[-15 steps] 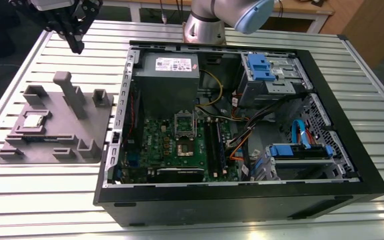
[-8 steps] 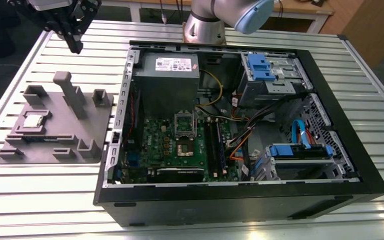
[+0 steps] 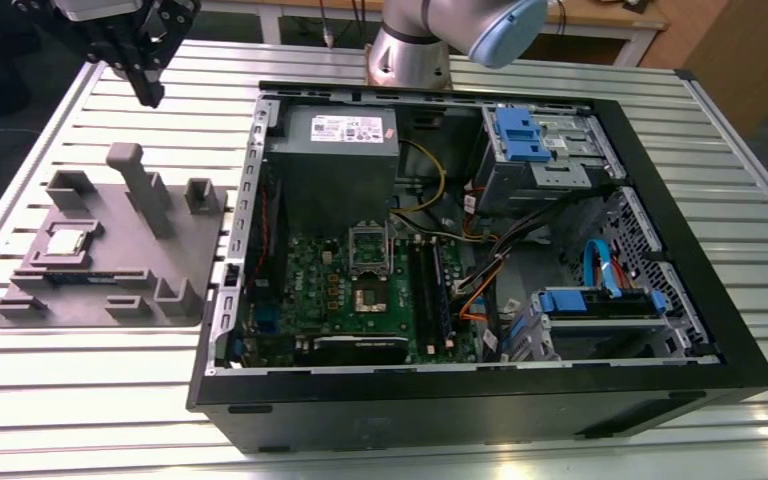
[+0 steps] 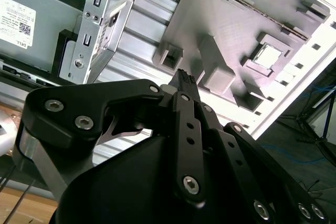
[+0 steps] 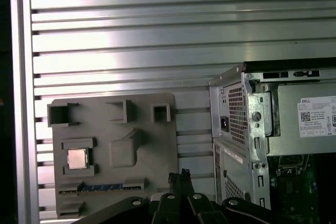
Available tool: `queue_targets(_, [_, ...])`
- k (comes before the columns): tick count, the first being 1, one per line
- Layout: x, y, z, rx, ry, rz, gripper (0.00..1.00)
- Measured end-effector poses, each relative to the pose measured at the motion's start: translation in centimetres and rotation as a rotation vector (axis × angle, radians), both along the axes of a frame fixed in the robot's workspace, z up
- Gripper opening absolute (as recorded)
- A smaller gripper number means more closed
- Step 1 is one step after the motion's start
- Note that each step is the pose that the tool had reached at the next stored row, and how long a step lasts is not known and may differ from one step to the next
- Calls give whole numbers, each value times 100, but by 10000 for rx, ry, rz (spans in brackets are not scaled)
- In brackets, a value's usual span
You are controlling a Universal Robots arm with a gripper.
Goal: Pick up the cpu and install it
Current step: 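Reach for the cpu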
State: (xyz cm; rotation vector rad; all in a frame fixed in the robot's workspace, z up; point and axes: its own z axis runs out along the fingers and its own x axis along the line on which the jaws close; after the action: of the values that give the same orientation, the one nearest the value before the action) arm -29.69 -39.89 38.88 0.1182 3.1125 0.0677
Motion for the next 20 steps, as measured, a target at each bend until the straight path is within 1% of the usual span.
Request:
queue_targets(8, [-72, 0, -1, 0, -1, 1, 11])
queue_targets(20, [-112, 0, -3, 0, -1, 1, 11])
